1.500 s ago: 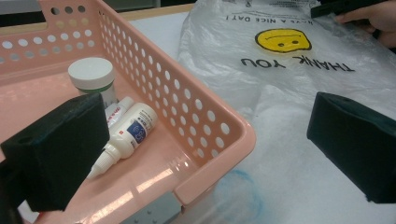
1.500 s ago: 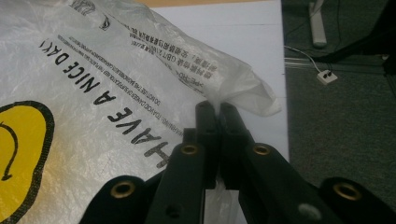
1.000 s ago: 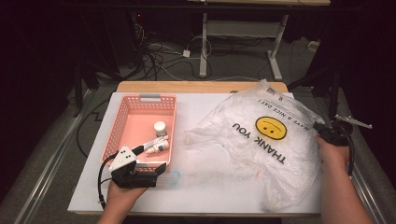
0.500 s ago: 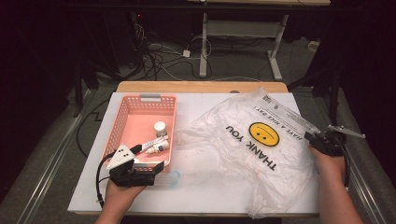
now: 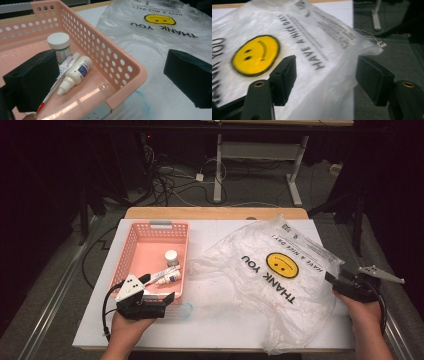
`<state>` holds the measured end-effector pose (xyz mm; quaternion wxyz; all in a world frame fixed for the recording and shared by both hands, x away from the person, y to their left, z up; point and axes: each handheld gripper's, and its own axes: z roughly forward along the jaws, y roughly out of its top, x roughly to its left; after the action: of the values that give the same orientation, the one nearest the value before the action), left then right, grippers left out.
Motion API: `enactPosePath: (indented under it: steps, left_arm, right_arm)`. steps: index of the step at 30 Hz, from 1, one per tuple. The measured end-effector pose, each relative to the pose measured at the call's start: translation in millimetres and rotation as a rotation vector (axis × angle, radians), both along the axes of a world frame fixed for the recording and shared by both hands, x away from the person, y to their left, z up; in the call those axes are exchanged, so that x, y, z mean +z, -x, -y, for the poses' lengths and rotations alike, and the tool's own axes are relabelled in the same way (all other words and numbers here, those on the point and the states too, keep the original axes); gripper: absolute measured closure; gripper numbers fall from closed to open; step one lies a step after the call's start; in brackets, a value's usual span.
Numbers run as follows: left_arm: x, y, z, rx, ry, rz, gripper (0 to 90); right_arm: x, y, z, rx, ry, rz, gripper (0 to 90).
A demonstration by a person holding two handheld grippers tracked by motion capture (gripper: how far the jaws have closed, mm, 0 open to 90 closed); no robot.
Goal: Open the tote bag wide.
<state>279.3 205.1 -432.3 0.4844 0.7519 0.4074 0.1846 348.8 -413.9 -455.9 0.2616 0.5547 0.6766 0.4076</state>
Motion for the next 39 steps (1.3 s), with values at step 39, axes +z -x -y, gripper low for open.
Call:
enactPosePath:
  steps: [39]
  left_arm:
    - [-2.9,-1.4,6.6,-0.063,-0.002,-0.024,0.0]
  right_arm:
    - [6.5,51.6,-110.2,0.351,0.04,0.081,0.0]
